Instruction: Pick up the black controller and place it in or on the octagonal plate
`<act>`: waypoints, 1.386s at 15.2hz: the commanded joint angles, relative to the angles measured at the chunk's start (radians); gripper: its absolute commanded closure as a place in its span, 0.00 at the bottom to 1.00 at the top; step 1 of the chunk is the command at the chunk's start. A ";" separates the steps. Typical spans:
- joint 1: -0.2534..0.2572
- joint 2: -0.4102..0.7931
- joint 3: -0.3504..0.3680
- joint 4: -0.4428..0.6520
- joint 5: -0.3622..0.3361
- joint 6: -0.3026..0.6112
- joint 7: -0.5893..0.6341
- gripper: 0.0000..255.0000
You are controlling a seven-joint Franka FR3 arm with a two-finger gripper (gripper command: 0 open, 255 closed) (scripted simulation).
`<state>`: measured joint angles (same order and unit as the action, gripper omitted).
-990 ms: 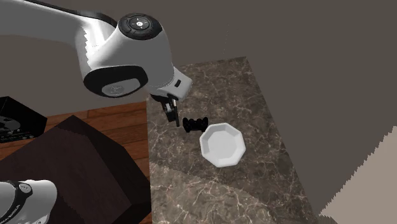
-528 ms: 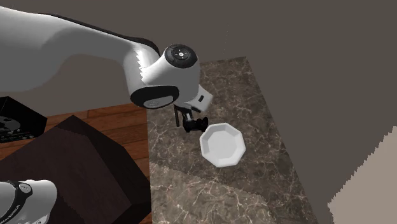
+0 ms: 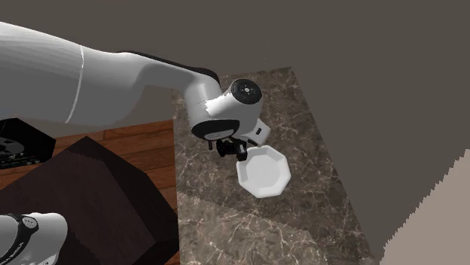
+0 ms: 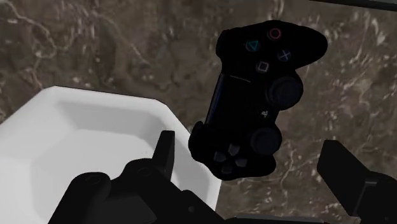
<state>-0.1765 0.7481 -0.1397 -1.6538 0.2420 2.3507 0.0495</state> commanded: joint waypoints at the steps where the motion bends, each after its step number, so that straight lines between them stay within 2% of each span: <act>1: -0.003 0.026 0.004 0.011 0.004 0.015 -0.002 0.00; 6: -0.006 0.083 0.013 0.026 0.014 0.057 -0.007 0.00; 14: -0.006 0.083 0.013 0.026 0.014 0.057 -0.007 0.00; 15: -0.006 0.083 0.013 0.027 0.014 0.056 -0.006 1.00; 21: -0.007 0.076 0.013 0.016 0.014 0.060 -0.010 1.00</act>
<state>-0.1858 0.8174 -0.1303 -1.6320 0.2549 2.4105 0.0403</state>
